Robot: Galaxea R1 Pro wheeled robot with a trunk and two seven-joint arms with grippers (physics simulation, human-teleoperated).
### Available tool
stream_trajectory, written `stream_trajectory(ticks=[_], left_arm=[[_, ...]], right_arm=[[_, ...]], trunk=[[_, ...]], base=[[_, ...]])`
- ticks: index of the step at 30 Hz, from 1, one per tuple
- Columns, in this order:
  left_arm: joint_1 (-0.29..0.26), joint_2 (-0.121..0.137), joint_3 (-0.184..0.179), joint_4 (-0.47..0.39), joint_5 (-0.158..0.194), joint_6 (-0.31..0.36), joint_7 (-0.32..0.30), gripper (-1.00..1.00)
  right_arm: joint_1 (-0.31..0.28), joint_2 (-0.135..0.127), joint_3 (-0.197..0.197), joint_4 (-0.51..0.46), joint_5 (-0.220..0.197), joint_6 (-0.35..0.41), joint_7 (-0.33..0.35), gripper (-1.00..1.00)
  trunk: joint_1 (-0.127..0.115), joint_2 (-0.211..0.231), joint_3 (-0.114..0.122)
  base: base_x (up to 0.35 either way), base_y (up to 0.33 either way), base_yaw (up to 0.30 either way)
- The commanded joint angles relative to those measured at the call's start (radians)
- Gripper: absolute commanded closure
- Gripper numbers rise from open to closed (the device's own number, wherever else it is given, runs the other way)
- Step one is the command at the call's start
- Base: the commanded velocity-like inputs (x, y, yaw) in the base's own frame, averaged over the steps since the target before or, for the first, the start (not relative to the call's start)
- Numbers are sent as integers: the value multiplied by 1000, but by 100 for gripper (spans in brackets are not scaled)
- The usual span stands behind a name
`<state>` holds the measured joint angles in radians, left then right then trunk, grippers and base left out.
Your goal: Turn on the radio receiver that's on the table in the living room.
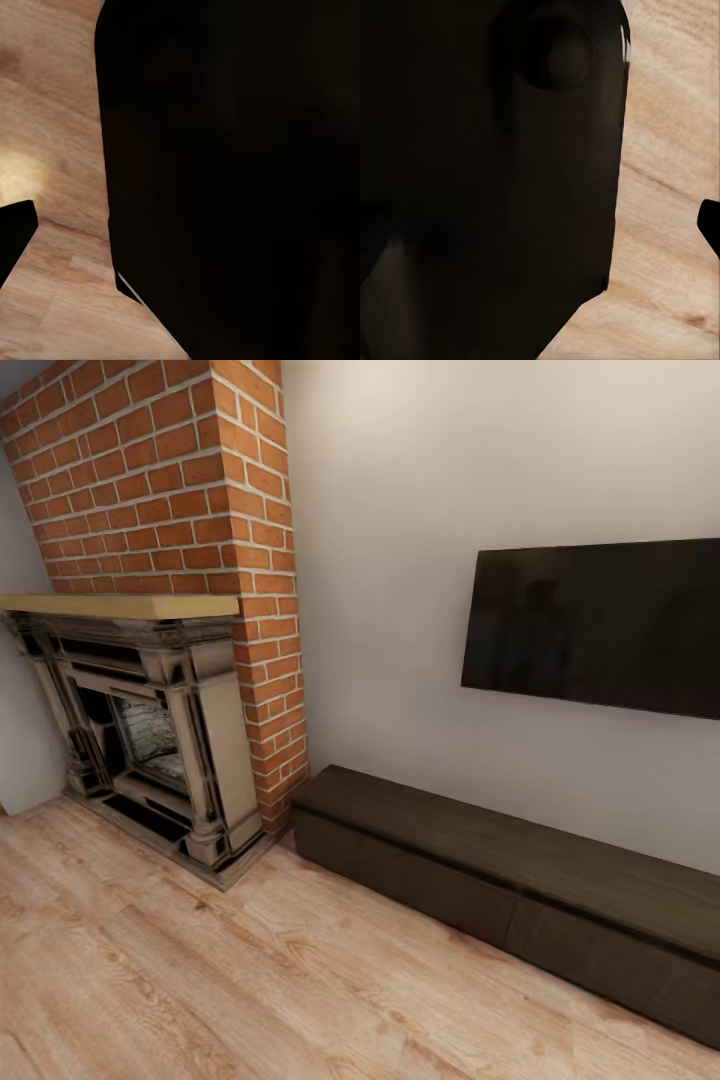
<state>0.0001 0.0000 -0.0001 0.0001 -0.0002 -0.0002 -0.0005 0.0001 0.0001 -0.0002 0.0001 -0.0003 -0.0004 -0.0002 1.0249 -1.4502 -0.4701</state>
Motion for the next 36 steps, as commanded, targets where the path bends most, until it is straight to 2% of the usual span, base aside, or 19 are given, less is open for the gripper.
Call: stream_trajectory(ticks=[1,11,16,25,30,31,32,33,34,36], left_arm=[[-5,-6,-2,1,-2,-2,-5,-100],[-4,-62,-2,1,-3,-17,-3,-100],[-4,-89,-2,-1,-2,-31,-3,-100],[-4,-93,-6,-29,0,-62,0,-100],[-4,-70,13,-57,-6,-48,21,-100],[-4,-32,25,-440,-6,-37,75,-100],[-5,-18,43,-513,-4,6,100,-100],[-5,-13,50,-537,-4,28,104,-100],[-9,3,71,-657,8,159,117,-100],[-12,7,77,-729,34,231,121,-100]], right_arm=[[-6,6,-1,-6,-2,-4,-1,-100],[-63,60,3,-7,-4,-1,0,-100],[-84,61,0,-6,-4,-7,-1,-100],[-85,61,5,-11,1,-26,-1,-100],[-95,35,5,-40,2,-48,-1,-100],[-100,-106,4,-386,2,-46,1,-100],[-111,-149,2,-435,2,-45,7,-100],[-116,-160,2,-445,2,-45,7,-100],[-141,-194,1,-473,1,-45,4,-100],[-151,-205,3,-480,2,-46,1,-100]], trunk=[[0,0,0],[0,0,0],[0,0,0],[0,0,0],[0,0,0],[0,0,0],[0,0,0],[0,0,0],[0,0,0],[0,0,0]], base=[[0,0,0],[0,0,0],[0,0,0],[0,0,0],[0,0,0],[0,0,0],[0,0,0],[0,0,0],[0,0,0],[0,0,0]])
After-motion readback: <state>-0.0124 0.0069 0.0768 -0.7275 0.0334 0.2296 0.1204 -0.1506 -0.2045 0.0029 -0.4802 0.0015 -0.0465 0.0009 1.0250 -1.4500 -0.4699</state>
